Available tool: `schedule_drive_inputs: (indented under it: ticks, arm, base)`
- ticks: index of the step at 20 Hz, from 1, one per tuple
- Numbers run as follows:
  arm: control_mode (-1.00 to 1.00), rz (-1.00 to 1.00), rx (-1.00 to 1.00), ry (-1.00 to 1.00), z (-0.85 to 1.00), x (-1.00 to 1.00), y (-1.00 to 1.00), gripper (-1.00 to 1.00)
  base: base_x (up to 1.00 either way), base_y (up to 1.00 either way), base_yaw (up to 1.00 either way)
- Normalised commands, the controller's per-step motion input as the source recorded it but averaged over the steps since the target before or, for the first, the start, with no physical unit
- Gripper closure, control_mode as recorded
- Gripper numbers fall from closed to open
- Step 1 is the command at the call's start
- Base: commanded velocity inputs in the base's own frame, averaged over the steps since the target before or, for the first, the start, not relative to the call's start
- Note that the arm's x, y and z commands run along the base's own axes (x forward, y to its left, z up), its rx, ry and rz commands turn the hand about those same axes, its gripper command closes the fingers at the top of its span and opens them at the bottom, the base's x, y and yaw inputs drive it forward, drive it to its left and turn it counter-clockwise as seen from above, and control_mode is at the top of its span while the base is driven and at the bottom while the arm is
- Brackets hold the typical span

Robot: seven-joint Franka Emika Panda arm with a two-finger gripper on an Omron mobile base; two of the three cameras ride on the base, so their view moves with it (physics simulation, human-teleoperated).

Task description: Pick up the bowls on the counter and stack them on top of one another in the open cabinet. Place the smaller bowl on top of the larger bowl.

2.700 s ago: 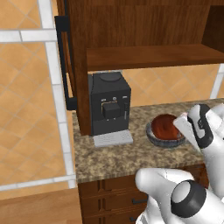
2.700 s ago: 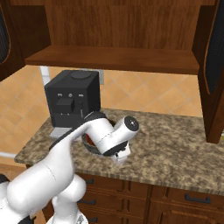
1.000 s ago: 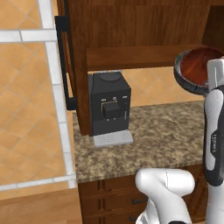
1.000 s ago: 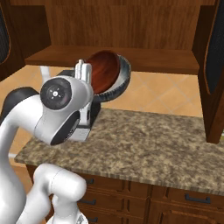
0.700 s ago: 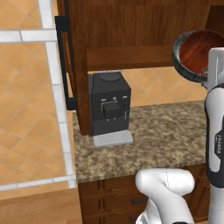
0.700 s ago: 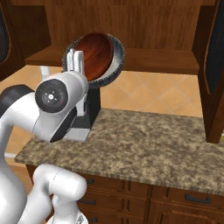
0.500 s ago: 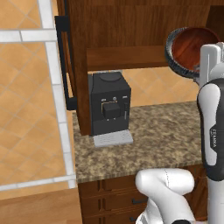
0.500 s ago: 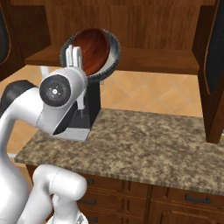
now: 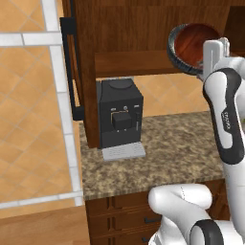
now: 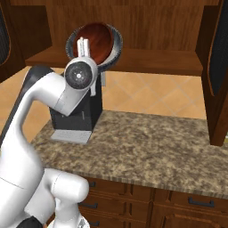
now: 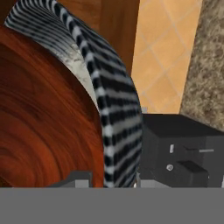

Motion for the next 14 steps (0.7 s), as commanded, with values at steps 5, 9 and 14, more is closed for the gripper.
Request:
schedule_drive_inputs:
  ticks: [5,9,14]
  arm:
    - [-1.00,0.00,-0.02,0.00,0.03,0.77,0.23,1.00]
    - [-1.00,0.00,0.00,0.02,0.00,0.76,0.19,1.00]
    - [-1.00,0.00,0.00,0.04,-0.13,0.60,0.08,1.00]
  base:
    - [0.00,0.00,0.00]
    - [0.00,0.00,0.00]
    - [0.00,0.00,0.00]
